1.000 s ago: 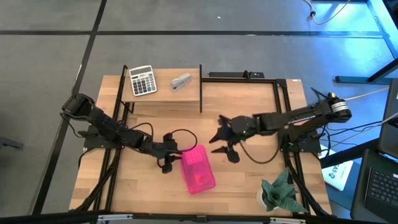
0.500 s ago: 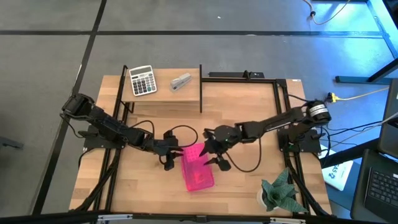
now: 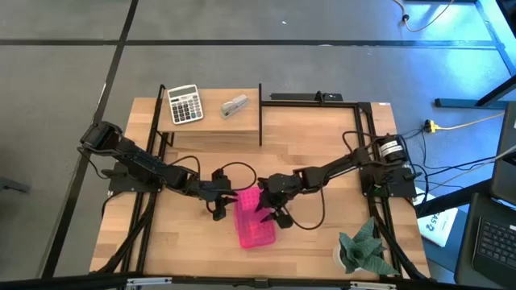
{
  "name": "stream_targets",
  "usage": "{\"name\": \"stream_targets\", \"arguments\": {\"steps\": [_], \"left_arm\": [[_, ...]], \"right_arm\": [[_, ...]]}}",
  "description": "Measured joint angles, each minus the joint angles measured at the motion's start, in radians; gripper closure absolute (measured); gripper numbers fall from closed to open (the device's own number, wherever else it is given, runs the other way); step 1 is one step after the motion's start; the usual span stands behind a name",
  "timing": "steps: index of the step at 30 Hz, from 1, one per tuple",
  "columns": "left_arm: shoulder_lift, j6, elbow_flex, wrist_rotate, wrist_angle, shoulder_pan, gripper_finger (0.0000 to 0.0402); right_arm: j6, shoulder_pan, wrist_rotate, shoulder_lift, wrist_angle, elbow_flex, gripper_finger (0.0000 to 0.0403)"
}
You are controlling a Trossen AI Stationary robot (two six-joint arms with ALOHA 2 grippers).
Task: Pack school essentials
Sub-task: Close the pink supply box, then return to Home Position
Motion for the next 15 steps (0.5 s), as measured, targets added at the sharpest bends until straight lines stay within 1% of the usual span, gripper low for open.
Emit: {"name": "stream_targets", "arguments": {"steps": [2, 5, 9, 11, 15], "left_arm": [[0.0, 0.0, 0.0, -0.001, -0.001, 0.0, 0.0305], [0.0, 0.0, 0.0, -0.001, 0.0, 0.0, 0.0305], [-0.001, 0.002, 0.0, -0.001, 0.003, 0.0, 0.0305], [-0.016, 0.001, -0.001, 0.006, -0.007, 0.0, 0.0305], [-0.075, 0.001, -0.006, 0.01, -0.039, 0.0, 0.0305]], "right_arm": [[0.027, -0.001, -0.014, 0.024, 0.007, 0.002, 0.0194], [0.036, -0.002, -0.015, 0.027, 0.007, 0.002, 0.0194], [0.042, -0.007, -0.003, -0.01, -0.008, -0.002, 0.0194], [0.023, -0.014, 0.029, -0.055, -0.045, -0.01, 0.0194], [-0.002, -0.022, 0.17, -0.176, -0.098, -0.011, 0.0194]]}}
